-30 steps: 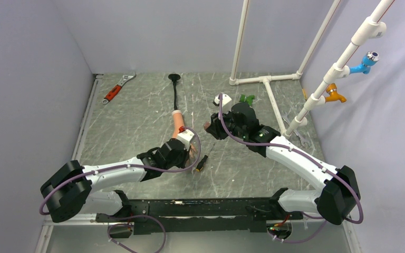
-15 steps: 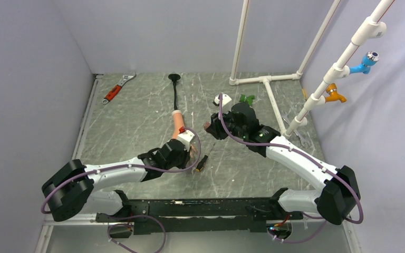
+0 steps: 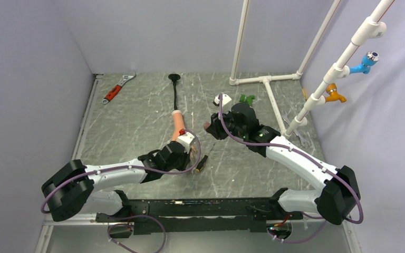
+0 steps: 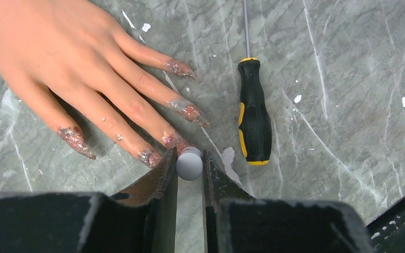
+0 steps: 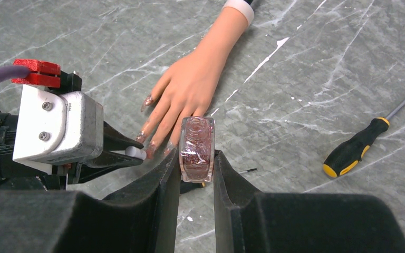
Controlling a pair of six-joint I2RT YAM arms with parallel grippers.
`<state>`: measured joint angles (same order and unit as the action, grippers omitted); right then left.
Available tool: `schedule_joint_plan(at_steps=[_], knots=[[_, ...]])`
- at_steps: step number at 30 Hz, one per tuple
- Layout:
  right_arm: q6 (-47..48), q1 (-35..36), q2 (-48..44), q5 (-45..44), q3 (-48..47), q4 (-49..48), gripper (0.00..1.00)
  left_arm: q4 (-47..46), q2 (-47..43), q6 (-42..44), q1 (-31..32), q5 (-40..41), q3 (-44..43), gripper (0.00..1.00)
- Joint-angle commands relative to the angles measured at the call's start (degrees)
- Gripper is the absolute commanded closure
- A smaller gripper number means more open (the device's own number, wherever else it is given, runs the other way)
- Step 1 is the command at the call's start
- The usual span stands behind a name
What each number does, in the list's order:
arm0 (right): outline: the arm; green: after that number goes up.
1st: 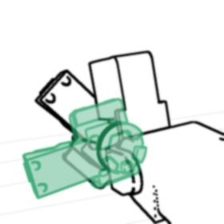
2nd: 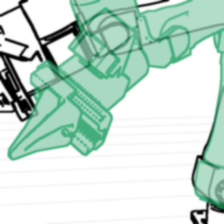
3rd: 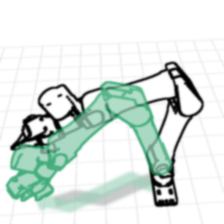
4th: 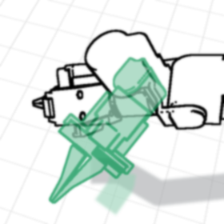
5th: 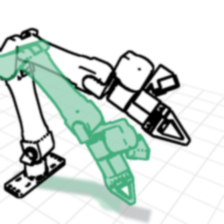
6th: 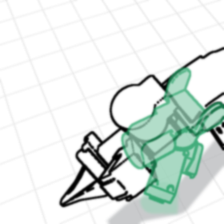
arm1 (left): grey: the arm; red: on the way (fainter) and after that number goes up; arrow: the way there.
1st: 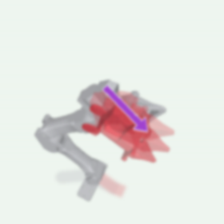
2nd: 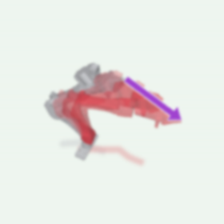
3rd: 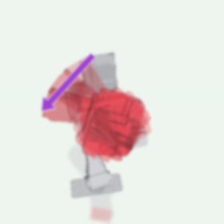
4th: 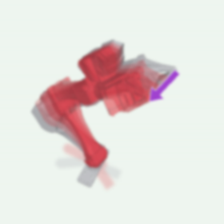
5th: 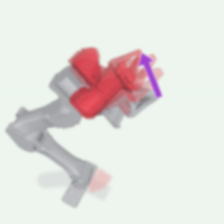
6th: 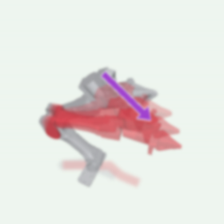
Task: Paint the nails
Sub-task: Paint the nail polish on the nail.
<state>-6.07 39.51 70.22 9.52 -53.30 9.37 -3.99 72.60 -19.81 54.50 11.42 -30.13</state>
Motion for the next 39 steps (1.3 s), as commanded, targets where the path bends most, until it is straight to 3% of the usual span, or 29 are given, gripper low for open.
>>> schedule_joint_plan(at_steps=[1, 31, 39], knots=[[-0.4, -0.2, -1.4, 0.6, -0.4, -3.0, 1.0, -1.6, -1.8, -1.3, 0.5, 0.3, 0.8, 1.0], [-0.4, -0.2, -1.7, 0.5, -0.4, -2.9, 1.0, -2.4, -2.1, -2.4, 1.4, 0.0, 2.0, 1.0], [-0.4, -0.2, -1.7, 0.4, -0.8, -2.6, 1.0, 2.3, -7.8, -1.7, 1.9, -0.9, -1.5, 1.0]])
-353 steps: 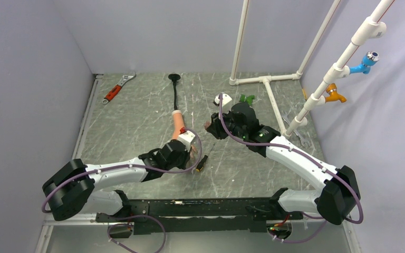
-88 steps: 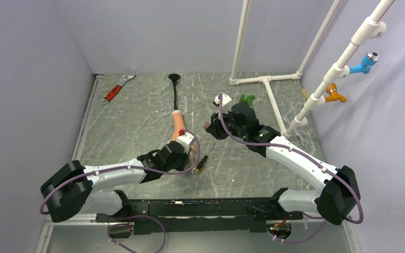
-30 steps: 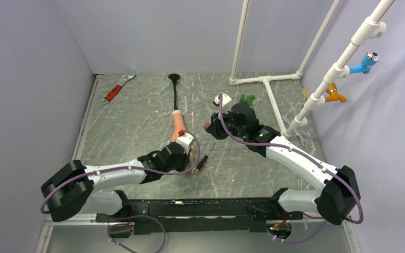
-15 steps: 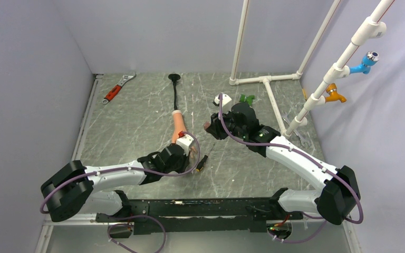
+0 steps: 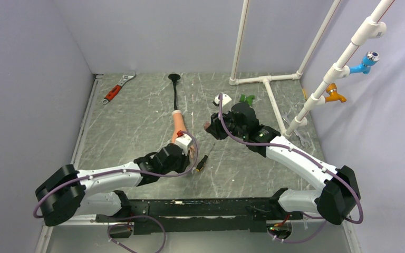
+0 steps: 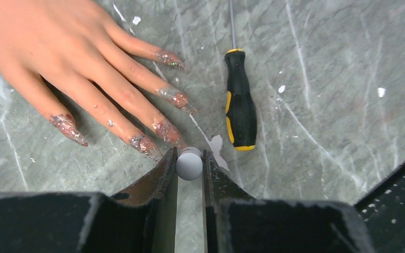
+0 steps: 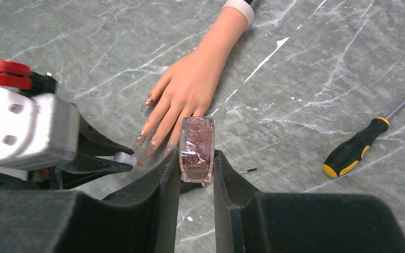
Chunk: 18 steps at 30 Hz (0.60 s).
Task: Paint the nails
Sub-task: Paint the nail polish on the nail, then close the nail polish bottle.
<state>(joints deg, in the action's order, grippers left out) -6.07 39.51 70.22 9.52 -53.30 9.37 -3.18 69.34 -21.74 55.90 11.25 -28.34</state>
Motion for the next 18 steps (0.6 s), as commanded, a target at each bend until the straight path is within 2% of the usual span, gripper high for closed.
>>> schedule_joint_plan(at_steps=[1, 12, 18], knots=[[-0.4, -0.3, -1.7, 0.3, -0.9, -2.5, 1.0, 2.6, -5.5, 0.6, 0.4, -0.7, -4.0, 1.0], [-0.8, -0.2, 0.0, 1.8, -3.6, -2.3, 1.0, 18.7, -16.1, 6.9, 0.1, 1.8, -13.2, 1.0], [-1.2, -0.2, -0.4, 2.4, -3.8, -2.2, 1.0, 26.0, -22.1, 9.5, -2.1, 0.7, -17.7, 1.0]])
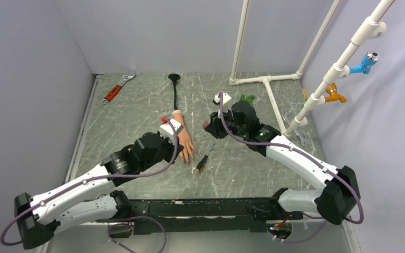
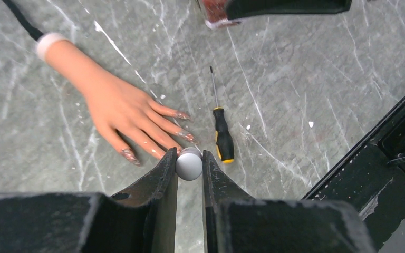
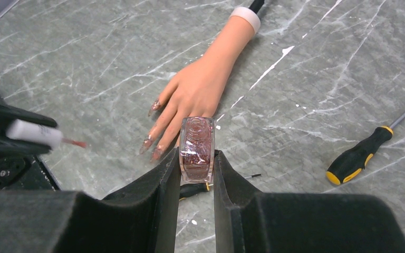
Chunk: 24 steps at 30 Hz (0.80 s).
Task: Paint the nails
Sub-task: Close the nail polish bottle.
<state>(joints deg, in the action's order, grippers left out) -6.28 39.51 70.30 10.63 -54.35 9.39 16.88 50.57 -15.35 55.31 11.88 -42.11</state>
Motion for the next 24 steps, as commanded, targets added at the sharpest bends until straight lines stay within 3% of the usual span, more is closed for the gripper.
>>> schedule_joint_plan(at_steps=[1, 9, 15, 24], knots=[[-1.0, -0.2, -0.6, 1.4, -2.8, -2.1, 1.0, 6.9, -3.9, 3.7, -2.0, -0.6, -4.8, 1.0], [-1.8, -0.3, -1.0, 3.0, -4.6, -0.8, 1.0, 16.3, -3.2, 10.7, -7.4, -5.1, -16.0, 1.0], [-2.4, -0.1, -1.5, 4.2, -6.1, 0.0, 1.0, 17.5, -1.8, 14.7, -14.3, -11.7, -22.3, 1.0], [0.5, 0.1, -1.2, 10.4, -7.9, 0.2, 1.0, 15.0, 4.0, 17.2, -24.0, -27.8, -28.6, 1.0]])
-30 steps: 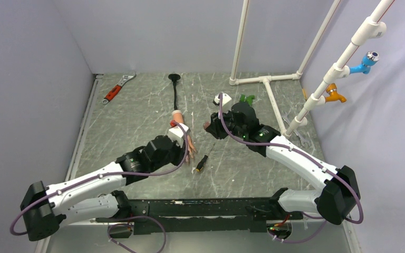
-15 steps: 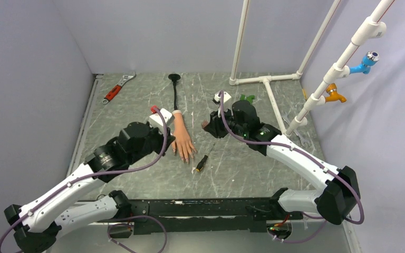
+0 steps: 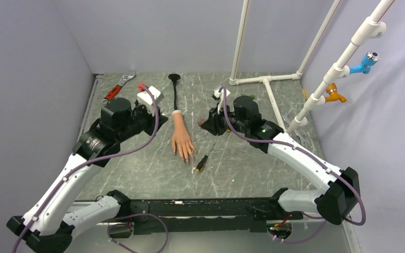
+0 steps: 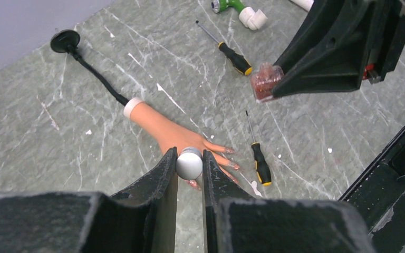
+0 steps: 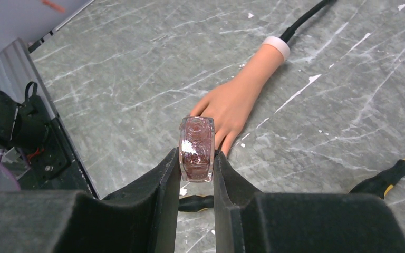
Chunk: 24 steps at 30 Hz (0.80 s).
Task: Paint the nails
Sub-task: Close the nail polish bottle.
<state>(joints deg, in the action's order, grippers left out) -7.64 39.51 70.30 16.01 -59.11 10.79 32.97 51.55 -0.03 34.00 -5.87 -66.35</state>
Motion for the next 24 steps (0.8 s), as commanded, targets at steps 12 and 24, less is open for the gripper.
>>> schedule_joint_plan(at_steps=[12, 24], knots=[[11.4, 1.7, -2.4, 16.0, -3.0, -1.2, 1.0, -8.7, 6.8, -2.3, -8.6, -31.1, -3.2, 1.0], [16.9, 5.1, 1.8, 13.7, -6.8, 1.8, 1.0, -17.5, 7.7, -9.7, -15.0, -46.7, 3.7, 1.0]])
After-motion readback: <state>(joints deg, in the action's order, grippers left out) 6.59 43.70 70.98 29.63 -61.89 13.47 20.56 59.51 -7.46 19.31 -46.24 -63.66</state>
